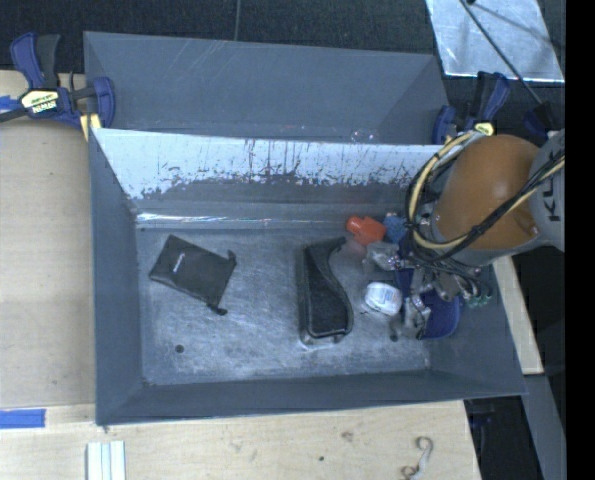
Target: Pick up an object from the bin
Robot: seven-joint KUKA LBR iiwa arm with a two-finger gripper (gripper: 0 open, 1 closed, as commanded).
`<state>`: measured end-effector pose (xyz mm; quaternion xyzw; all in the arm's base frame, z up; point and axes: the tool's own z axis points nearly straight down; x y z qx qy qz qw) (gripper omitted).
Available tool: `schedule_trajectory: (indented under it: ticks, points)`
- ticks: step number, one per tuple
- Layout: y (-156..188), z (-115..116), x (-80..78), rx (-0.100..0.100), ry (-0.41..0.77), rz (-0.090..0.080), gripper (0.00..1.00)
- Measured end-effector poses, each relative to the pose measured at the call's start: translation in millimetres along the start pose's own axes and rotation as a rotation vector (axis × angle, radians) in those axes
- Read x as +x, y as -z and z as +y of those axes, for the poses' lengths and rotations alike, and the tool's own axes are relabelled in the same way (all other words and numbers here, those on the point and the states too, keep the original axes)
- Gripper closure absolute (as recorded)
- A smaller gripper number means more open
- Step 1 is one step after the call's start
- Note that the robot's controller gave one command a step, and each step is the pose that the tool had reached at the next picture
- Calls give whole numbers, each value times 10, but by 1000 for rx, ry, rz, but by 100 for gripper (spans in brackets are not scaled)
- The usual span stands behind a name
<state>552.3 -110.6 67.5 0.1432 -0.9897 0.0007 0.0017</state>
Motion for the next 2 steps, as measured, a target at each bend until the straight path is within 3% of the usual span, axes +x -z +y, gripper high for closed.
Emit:
schedule_trajectory:
  ticks: [1,2]
  points:
    - [30,25,-34,0,3,-7,100]
    - [1584,76,-6,4,-46,-15,100]
